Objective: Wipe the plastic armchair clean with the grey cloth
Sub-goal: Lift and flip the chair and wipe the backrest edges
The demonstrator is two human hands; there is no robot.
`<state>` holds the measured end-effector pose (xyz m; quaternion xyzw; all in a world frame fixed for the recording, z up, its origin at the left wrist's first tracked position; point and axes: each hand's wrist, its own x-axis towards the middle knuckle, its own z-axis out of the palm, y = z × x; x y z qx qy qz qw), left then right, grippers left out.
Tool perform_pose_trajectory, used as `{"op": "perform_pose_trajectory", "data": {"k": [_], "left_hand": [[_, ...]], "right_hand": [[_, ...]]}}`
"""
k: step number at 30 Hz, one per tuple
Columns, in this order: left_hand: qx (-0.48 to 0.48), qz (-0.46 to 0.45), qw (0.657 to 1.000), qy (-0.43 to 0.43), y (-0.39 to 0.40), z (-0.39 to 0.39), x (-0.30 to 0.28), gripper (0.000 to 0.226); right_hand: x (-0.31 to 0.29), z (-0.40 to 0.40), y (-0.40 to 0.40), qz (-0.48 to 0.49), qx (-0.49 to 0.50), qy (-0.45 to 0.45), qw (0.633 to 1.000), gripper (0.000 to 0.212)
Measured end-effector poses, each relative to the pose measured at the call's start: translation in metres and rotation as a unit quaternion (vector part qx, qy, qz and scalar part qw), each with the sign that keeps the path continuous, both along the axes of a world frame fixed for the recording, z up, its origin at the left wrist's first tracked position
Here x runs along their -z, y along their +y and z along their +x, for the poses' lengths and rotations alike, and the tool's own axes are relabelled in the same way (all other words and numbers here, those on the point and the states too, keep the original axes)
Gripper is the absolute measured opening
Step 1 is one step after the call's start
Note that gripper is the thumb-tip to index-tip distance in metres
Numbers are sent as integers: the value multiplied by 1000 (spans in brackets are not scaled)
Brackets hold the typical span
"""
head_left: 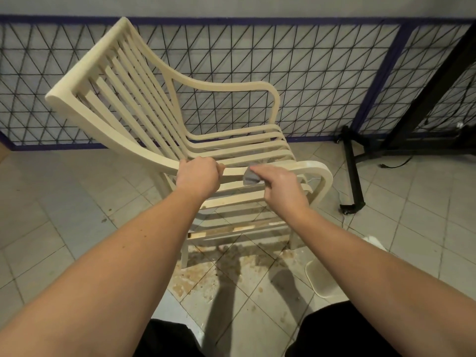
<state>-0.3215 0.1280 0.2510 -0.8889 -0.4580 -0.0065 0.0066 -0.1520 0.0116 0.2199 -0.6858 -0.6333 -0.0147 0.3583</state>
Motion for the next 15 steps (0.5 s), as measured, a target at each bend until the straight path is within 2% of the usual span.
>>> {"op": "perform_pose_trajectory", "data": {"k": [2,4,6,8,11,12,13,15], "left_hand": [[-3,-3,1000,4,0,0,0,36],[-4,-1,1000,5,-1,0,-2,36],[-2,-2,1000,7,-1,1,-4,35],[-6,-11,1000,5,-1,2,-5,34],[-12,-12,1000,3,0,2,-4,29],[-14,-12,1000,1,0,2,-2,28],[-15,-13,1000,-2,1,2,-1,29],[-15,-14,1000,-3,1,0,-1,30]], "right_hand": [[-12,12,13,15,-2,0,1000,44],[-19,18,26,-36,-12,4,999,41],[-10,9,26,-130,-6,-3,992,47],[7,-12,12,-153,7,3,988,59],[37,-41,-18,-118,7,116,986,59],[46,-44,-27,-97,40,172,980,54],[52,-43,-33,-75,106,252,959,48],[47,-32,-34,-10,261,421,869,36]]}}
